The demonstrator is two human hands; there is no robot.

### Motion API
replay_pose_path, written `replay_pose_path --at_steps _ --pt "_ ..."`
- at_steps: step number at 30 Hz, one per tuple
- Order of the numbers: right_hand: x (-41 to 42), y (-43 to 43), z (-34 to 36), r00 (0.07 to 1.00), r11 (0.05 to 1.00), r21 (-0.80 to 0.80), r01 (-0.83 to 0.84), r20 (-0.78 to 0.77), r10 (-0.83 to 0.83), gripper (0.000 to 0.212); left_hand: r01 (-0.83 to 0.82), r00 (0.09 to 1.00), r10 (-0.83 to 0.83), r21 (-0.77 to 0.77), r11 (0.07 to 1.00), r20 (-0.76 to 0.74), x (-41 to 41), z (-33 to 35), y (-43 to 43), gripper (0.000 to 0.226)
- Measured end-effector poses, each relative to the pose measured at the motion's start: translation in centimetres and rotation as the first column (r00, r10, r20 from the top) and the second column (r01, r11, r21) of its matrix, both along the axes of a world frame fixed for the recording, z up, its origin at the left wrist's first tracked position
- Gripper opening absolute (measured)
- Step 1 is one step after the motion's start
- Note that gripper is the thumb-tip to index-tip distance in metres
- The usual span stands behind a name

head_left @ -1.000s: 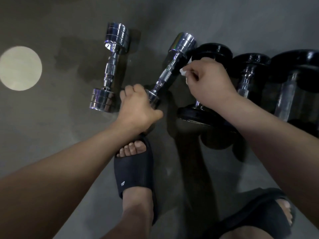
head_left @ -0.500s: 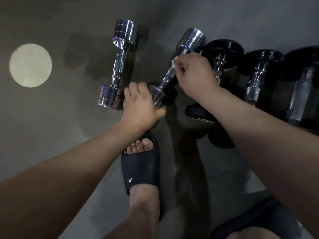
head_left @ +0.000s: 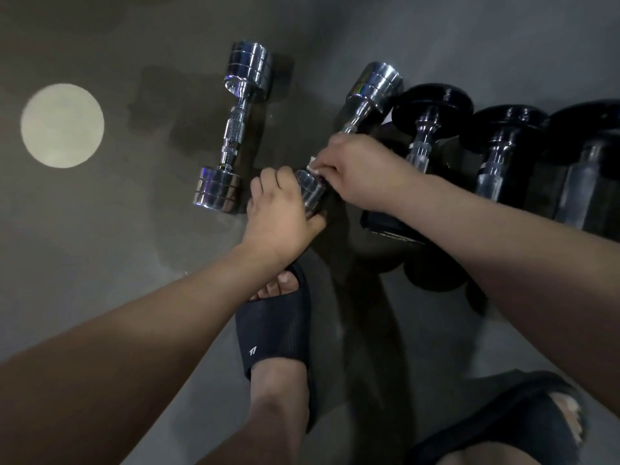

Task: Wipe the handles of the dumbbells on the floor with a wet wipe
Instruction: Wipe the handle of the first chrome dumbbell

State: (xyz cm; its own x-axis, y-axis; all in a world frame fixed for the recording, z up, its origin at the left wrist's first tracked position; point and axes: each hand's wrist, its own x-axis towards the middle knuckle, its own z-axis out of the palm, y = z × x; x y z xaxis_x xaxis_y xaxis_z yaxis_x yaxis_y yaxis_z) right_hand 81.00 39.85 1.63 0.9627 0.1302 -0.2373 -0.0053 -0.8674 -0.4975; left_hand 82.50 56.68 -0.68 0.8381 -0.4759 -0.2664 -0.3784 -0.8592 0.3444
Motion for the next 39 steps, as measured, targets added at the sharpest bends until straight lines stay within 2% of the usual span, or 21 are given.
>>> replay_pose_path --at_steps 2,4,5,7,10,14,18,20,29,39 --pt "1.1 -1.3 -0.3 0.990 0.989 -0.033 0.142 0.026 -0.141 0.026 0.004 1.000 -0.004 0.001 1.000 0.006 0.0 0.0 0.0 0.077" --pt "1.8 -2.2 -0.9 0.942 0.940 -0.077 0.333 0.061 -0.329 0.027 0.006 1.000 -0.006 0.006 1.000 0.003 0.0 -0.1 0.0 0.077" --pt "1.6 -1.9 -1.0 0.925 0.924 -0.075 0.376 0.085 -0.370 0.026 0.009 1.000 -0.009 0.007 1.000 -0.003 0.0 -0.1 0.1 0.077" --pt "0.7 -0.9 -1.3 0.949 0.953 -0.022 0.304 0.095 -0.300 0.023 0.019 1.000 -0.019 -0.006 1.000 -0.022 0.1 -0.1 0.1 0.076" --pt "-1.0 -0.3 -0.8 0.990 0.989 0.060 0.138 0.011 -0.139 0.019 0.015 0.999 -0.016 -0.024 1.000 -0.048 0.2 0.2 0.1 0.080" --pt "-0.3 -1.1 -1.0 0.952 0.947 0.108 0.301 0.018 -0.305 0.009 -0.031 0.999 0.031 -0.044 0.999 -0.009 0.3 0.2 0.3 0.080" --pt "0.1 -0.8 -1.6 0.831 0.824 0.155 0.545 0.032 -0.555 0.014 -0.026 0.999 0.024 -0.067 0.997 -0.027 1.2 0.3 0.9 0.072" --pt "0.5 -0.9 -1.5 0.791 0.780 0.172 0.601 0.012 -0.612 0.017 0.012 1.000 -0.014 -0.074 0.997 -0.025 1.6 0.5 1.2 0.067" --pt "-0.7 -3.4 -0.2 0.707 0.692 0.254 0.675 0.042 -0.706 0.015 -0.058 0.979 0.054 -0.015 0.998 -0.197 2.6 0.7 0.3 0.059" --pt "-2.1 -4.4 0.4 0.774 0.770 0.194 0.608 0.074 -0.629 0.016 -0.017 0.946 0.000 -0.049 0.999 -0.325 -0.5 0.5 -0.8 0.054"
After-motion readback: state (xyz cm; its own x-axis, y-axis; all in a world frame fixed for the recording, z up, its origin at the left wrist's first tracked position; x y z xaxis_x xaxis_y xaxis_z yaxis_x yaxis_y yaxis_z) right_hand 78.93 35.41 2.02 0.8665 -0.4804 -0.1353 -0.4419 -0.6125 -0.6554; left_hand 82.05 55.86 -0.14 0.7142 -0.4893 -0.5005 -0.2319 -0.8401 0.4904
